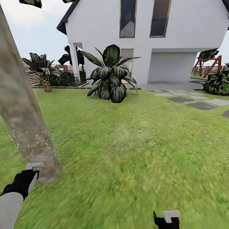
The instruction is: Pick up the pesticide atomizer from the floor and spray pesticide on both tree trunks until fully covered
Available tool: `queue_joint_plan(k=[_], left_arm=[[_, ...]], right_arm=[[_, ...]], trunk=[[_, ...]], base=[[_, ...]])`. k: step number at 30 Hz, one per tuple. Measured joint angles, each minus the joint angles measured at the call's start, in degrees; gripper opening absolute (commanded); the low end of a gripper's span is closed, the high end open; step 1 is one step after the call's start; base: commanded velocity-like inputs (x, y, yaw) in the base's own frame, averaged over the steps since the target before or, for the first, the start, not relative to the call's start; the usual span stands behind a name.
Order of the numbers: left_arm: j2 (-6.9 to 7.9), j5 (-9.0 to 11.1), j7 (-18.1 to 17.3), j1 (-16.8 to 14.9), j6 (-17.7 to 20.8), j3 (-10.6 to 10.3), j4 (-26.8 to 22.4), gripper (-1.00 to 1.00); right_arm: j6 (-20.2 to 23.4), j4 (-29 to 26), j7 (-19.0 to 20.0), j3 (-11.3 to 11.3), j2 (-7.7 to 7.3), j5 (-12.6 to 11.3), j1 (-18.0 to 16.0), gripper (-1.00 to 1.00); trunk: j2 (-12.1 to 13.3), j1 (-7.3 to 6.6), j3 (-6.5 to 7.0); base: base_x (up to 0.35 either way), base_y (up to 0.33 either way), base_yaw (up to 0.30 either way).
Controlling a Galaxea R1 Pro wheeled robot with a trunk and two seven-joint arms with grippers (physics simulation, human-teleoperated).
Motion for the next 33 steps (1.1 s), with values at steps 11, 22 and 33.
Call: queue_joint_plan(k=[11, 22, 33], left_arm=[[-1.81, 0.0, 0.3, 0.0, 0.1, 0.4, 0.2, -1.0], [-1.12, 0.0, 1.2, 0.6, -0.5, 6.8, 0.8, -1.0], [-1.29, 0.5, 0.1, 6.9, -9.3, 6.8, 0.6, -1.0]], right_arm=[[0.0, 0.0, 0.0, 0.0, -0.06, 0.0, 0.0, 1.0], [0.0, -0.1, 0.0, 0.0, -0.07, 0.0, 0.0, 1.0], [0.0, -0.1, 0.0, 0.0, -0.07, 0.0, 0.0, 1.0]], trunk=[[0.0, -0.01, 0.0], [0.0, -0.02, 0.0], [0.0, 0.03, -0.01]], base=[[0.059, -0.26, 0.17], [0.263, -0.081, 0.037], [-0.111, -0.055, 0.0]])
